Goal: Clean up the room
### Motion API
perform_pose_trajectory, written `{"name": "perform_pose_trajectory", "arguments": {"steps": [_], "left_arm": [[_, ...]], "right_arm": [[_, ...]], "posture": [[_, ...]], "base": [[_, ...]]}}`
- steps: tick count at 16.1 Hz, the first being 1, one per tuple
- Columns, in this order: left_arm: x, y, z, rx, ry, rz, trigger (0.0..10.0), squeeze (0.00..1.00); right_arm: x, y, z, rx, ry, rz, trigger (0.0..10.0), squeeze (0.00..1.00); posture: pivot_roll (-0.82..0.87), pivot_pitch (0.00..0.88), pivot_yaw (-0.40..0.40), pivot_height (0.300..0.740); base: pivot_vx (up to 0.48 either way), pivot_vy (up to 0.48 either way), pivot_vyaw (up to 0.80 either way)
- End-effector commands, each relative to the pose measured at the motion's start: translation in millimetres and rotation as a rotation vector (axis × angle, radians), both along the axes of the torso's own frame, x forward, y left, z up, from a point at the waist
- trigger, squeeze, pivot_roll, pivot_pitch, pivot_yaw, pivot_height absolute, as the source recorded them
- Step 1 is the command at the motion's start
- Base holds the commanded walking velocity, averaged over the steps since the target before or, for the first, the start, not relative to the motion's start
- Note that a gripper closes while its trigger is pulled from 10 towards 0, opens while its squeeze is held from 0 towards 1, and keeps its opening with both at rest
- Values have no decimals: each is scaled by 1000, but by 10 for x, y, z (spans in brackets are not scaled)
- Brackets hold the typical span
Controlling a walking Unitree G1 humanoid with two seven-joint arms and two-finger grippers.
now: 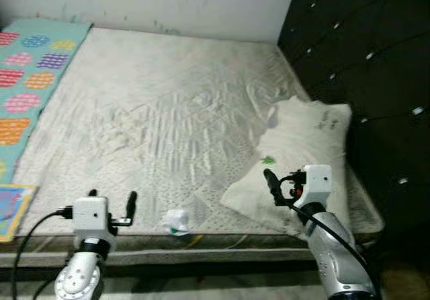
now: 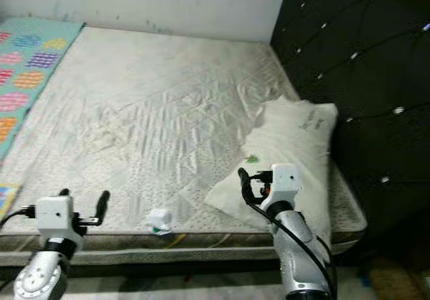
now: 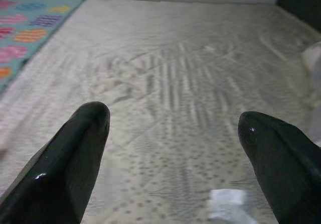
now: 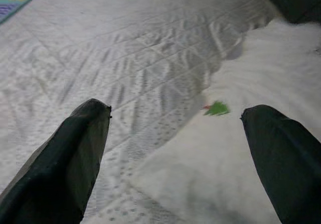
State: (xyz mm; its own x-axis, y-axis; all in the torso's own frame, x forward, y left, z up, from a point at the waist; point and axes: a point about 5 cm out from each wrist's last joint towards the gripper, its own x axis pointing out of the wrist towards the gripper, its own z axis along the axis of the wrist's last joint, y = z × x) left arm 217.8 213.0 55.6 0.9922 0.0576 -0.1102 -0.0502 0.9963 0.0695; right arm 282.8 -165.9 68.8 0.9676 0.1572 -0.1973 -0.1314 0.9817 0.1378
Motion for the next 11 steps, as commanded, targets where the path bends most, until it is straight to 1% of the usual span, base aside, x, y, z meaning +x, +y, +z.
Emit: {"name": "perform_pose_trajectory", "arguments": {"steps": [1, 2, 4, 5, 6, 7, 8, 10, 11], "left_arm": [[-13, 35, 6, -16, 1, 22, 10000, 0], [-13, 44, 28, -11, -4, 32, 10000, 0], [55, 0, 102, 8, -23, 20, 10000, 0], [121, -36, 180, 11, -49, 4, 10000, 0], [153, -49, 212, 14, -57, 0, 10000, 0], [159, -73, 208, 13, -53, -16, 10000, 0], [134, -112, 168, 11, -36, -39, 10000, 0], [99, -95, 167, 32, -33, -11, 10000, 0], [76, -69, 188, 64, -32, 18, 10000, 0]], "right_arm": [[-1, -47, 26, -17, -10, -19, 10000, 0], [-1, -51, 68, -24, -34, -27, 10000, 0], [21, -96, 122, -7, -45, -72, 10000, 0], [19, -90, 138, 12, -42, -72, 10000, 0], [5, -55, 145, -10, -48, -51, 10000, 0], [-6, -37, 137, -16, -45, -43, 10000, 0], [-18, -39, 114, -3, -30, -48, 10000, 0], [-23, -39, 115, -8, -30, -41, 10000, 0], [-24, -40, 98, -29, -18, -41, 10000, 0]], "posture": [[-57, 64, -35, 740], [-66, 58, -26, 740], [-70, 77, -25, 740], [-66, 86, -27, 740], [-71, 98, -26, 740], [-75, 101, -29, 740], [-80, 95, -36, 740], [-75, 82, -44, 740], [-70, 72, -48, 740]], "base": [[0, 0, 0], [0, 0, 0], [0, 0, 0], [0, 0, 0], [0, 0, 0], [0, 0, 0], [0, 0, 0], [0, 0, 0], [0, 0, 0]]}}
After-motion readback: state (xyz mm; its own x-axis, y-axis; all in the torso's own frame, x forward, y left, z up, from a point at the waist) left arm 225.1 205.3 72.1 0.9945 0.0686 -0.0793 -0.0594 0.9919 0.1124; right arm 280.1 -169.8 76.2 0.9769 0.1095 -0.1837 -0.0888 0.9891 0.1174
